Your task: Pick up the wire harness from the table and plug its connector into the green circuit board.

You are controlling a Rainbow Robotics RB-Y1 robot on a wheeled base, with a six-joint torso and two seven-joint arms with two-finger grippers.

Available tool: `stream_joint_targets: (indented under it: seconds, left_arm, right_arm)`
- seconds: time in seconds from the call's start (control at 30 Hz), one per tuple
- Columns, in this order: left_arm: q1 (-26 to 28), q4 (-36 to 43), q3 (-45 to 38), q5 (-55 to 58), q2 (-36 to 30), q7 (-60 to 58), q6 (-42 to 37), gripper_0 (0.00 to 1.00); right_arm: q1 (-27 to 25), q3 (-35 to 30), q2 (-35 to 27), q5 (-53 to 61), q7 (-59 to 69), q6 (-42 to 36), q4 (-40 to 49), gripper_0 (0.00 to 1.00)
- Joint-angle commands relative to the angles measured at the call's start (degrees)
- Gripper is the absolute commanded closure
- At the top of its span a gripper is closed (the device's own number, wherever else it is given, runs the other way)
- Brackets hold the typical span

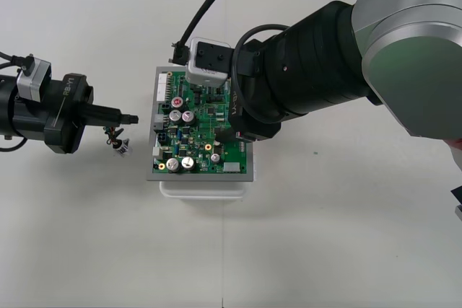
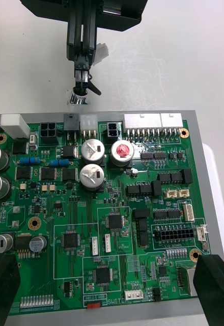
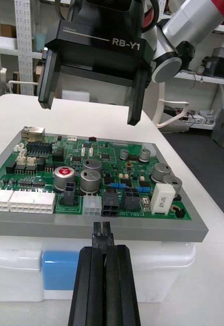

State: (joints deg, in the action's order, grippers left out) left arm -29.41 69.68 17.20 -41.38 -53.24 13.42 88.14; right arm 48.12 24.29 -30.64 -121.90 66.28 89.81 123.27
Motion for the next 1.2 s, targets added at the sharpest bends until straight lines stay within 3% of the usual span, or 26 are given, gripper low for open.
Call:
stream_joint_targets:
  seconds: [0.03,1.2]
  left_arm:
    - [-2.58,0.19,0.46,-0.37,1.12,3.01,1.86,1.0]
    - [-3.81,0.36,1.61,-2.74,3.14,3.63,1.86,1.0]
  right_arm:
    - [0.04,1.38,0.94,0.08,-2.29,0.19,1.36,0.0]
    - [-1.54,2.87,2.78,-3.17,-3.08,0.19,1.36,0.0]
